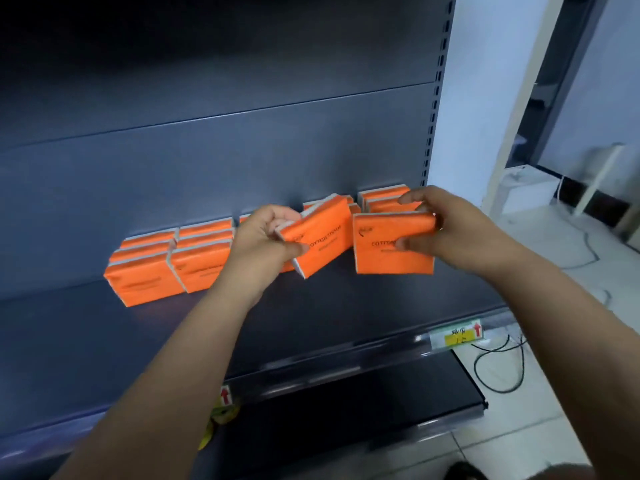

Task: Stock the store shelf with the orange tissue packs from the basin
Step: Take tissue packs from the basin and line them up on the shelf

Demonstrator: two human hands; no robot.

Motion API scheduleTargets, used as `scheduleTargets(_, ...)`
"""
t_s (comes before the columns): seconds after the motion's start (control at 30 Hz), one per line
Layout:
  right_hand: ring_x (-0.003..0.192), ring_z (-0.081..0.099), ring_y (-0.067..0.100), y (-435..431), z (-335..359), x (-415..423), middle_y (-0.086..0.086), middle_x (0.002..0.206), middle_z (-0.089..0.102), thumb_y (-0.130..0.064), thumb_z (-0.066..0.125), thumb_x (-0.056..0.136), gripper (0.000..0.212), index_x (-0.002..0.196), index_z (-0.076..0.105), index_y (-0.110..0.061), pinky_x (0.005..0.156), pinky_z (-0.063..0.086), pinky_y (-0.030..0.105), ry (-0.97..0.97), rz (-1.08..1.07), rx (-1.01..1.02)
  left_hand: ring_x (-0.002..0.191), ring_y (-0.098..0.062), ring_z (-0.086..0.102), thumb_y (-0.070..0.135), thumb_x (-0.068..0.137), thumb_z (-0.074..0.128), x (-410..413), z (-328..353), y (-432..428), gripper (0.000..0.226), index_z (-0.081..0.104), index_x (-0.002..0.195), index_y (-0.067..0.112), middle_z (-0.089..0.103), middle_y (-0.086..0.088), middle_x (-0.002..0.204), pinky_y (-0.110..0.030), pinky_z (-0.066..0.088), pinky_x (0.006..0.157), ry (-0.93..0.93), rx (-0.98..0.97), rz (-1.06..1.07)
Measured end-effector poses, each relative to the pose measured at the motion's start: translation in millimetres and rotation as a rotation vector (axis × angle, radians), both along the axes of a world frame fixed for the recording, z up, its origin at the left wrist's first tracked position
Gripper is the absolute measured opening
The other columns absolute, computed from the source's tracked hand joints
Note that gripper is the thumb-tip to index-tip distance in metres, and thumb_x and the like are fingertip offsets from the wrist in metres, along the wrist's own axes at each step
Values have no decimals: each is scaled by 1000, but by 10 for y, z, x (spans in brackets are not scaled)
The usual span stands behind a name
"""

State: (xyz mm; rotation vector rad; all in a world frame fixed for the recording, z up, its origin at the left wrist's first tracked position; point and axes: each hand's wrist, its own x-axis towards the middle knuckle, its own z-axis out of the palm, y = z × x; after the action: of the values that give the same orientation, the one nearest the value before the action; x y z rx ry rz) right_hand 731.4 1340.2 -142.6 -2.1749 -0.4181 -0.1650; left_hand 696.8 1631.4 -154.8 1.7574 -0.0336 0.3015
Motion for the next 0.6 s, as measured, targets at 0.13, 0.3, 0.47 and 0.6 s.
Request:
scheduleTargets(0.13,89,62,14,-262,-106,113,-13,95,66,-7,82,79,39,110,68,-25,72,43,18,-73,-127,-139,72,4,62,-20,72,70,400,22,-165,60,62,110,25,67,13,90,-21,47,72,-66,252,-39)
scheduleTargets(0.3,90,58,14,-335,-256,261,-9,94,63,-4,77,77,33,100,68,-26,72,40,24,-123,-204,-216,97,-5,65,-8,72,63,692,-58,-302,63,66,117,36,69,22,101,-23,50,81,-143,589,-21)
scheduleTargets(0.47,92,63,23,-277,-384,445,3,101,68,-7,75,76,28,101,70,-20,77,47,30,-103,-230,-297,124,-24,58,-7,77,64,891,-240,-390,65,63,132,26,64,-1,136,-25,42,88,-217,925,-50)
scheduleTargets(0.6,97,63,27,-232,-447,580,6,106,69,-7,73,77,33,107,69,-20,83,50,33,-87,-230,-373,126,-33,56,-6,78,62,984,-295,-396,63,61,134,22,61,-6,136,-42,51,96,-289,1115,-44)
